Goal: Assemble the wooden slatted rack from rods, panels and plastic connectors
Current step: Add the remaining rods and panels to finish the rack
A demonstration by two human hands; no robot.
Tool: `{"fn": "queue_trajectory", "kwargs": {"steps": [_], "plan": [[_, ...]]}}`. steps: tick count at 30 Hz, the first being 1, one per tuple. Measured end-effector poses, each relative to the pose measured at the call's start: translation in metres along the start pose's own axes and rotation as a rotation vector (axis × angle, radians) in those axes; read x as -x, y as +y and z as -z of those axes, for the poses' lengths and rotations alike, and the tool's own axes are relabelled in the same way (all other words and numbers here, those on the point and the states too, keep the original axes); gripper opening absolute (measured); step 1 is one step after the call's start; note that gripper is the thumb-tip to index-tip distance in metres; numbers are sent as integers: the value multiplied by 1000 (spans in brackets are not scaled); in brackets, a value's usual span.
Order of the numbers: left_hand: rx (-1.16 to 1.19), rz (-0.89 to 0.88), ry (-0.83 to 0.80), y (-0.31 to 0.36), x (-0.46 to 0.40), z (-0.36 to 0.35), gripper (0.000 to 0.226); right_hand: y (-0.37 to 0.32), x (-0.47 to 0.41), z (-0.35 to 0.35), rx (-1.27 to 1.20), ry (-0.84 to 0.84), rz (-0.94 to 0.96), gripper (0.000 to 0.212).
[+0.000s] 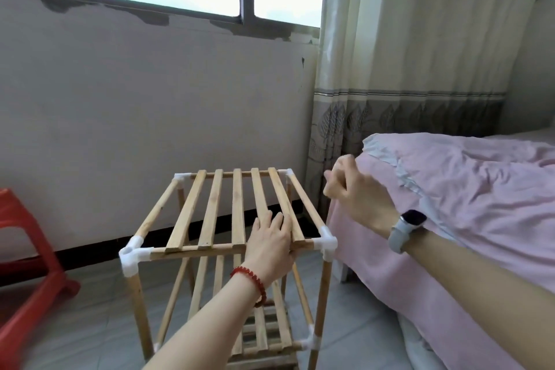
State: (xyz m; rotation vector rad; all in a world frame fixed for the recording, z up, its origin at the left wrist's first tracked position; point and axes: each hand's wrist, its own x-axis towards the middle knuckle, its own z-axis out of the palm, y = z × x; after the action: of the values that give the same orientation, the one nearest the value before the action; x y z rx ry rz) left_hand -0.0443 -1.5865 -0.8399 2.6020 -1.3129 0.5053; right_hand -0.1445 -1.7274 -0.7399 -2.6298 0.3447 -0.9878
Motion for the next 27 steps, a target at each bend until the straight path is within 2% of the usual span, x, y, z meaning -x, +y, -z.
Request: {"fn": "queue_trajectory", "kwargs": {"steps": [2,3,4,5,6,7,9,11,14,16,18,20,21,24,27], "plan": [[9,-2,18,-2,0,1,58,0,-11,7,-176,383,21,21],[10,-1,24,-4,1,3,56,3,-1,0,-82,450,27,20],[13,-2,25,-4,3,4,54,9,15,-15,59,335,28,18],[17,-9,26,-5,5,5,54,16,32,-32,115,106,-21,16],[10,-28,36,-5,8,7,54,22,47,-42,107,-112,-60,16],[-12,-60,58,-7,12,10,54,30,51,-47,83,-199,-82,16],[-99,-159,130,-17,20,18,54,34,39,-45,43,-126,-6,15],[-141,-187,177,-38,29,31,54,17,33,-44,-136,-127,39,12],[-31,95,171,-90,45,52,55,-13,43,-69,-481,-319,5,10],[31,306,122,-131,64,61,49,-29,49,-90,-506,-402,-1,13],[88,401,-25,-166,87,65,40,-39,49,-105,-428,-377,47,12],[159,383,-147,-182,107,63,32,-41,47,-114,-356,-284,106,12],[155,357,-135,-182,113,60,29,-40,47,-116,-342,-258,125,13],[-64,271,-1,-173,118,55,26,-33,43,-119,-360,-289,124,17],[-149,165,-62,-153,112,58,35,-15,24,-122,-299,-312,29,26]]}}
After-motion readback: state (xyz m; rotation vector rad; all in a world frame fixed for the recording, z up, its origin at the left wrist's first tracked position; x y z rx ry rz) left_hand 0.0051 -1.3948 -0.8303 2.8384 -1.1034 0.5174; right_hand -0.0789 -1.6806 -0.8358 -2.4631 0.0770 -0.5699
